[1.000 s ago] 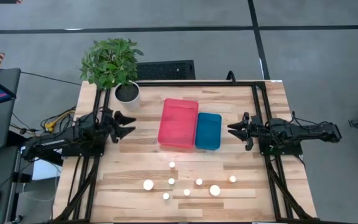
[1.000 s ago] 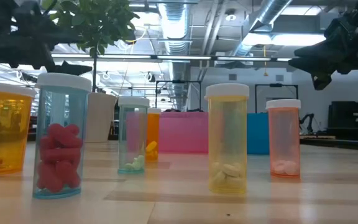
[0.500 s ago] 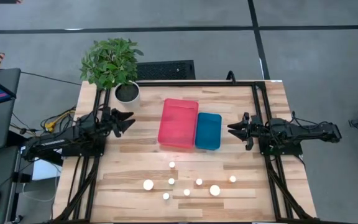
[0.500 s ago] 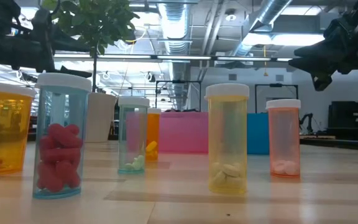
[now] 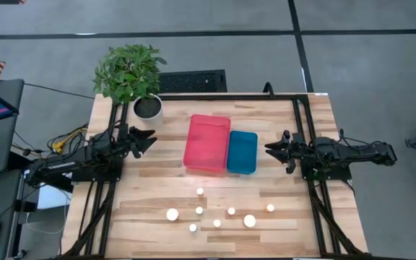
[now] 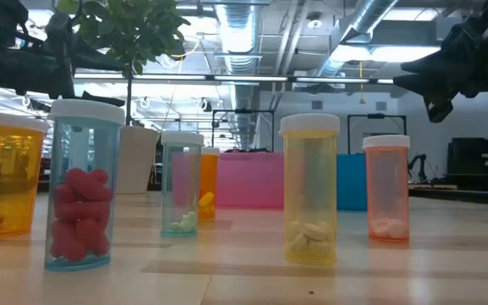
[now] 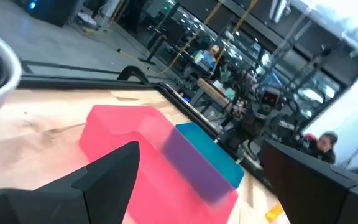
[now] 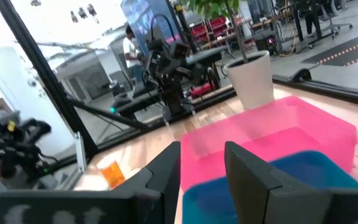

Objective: Pick and place medicine bottles into bin by pill shape (circle, oval)
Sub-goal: Put the big orange pill bottle into the red bin

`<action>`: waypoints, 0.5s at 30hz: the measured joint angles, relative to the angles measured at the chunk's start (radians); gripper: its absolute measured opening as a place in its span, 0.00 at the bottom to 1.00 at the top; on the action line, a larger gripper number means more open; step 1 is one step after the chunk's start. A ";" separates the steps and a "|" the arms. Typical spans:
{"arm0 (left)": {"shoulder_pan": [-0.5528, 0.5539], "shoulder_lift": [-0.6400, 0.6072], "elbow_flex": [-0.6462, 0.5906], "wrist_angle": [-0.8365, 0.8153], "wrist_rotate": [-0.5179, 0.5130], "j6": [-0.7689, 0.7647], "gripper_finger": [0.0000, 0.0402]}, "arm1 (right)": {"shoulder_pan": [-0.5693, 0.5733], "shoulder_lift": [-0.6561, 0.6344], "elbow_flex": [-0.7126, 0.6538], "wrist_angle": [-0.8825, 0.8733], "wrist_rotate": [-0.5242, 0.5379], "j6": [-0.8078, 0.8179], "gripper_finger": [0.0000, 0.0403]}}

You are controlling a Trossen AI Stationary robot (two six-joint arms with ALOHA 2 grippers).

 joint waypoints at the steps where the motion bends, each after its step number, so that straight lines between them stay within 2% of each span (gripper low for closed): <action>1: 0.000 0.000 0.000 0.000 -0.002 -0.026 0.82 | 0.000 0.000 0.000 0.008 0.000 0.000 0.34; 6: 0.000 0.000 0.000 0.001 -0.002 -0.158 0.82 | 0.000 0.000 0.000 0.032 0.000 0.000 0.34; 11: 0.000 0.000 0.000 0.010 -0.029 -0.178 0.82 | 0.000 0.000 0.000 0.035 0.000 0.000 0.34; 15: 0.000 0.000 0.000 0.070 -0.040 -0.255 0.82 | 0.000 0.000 0.000 0.039 0.000 -0.001 0.34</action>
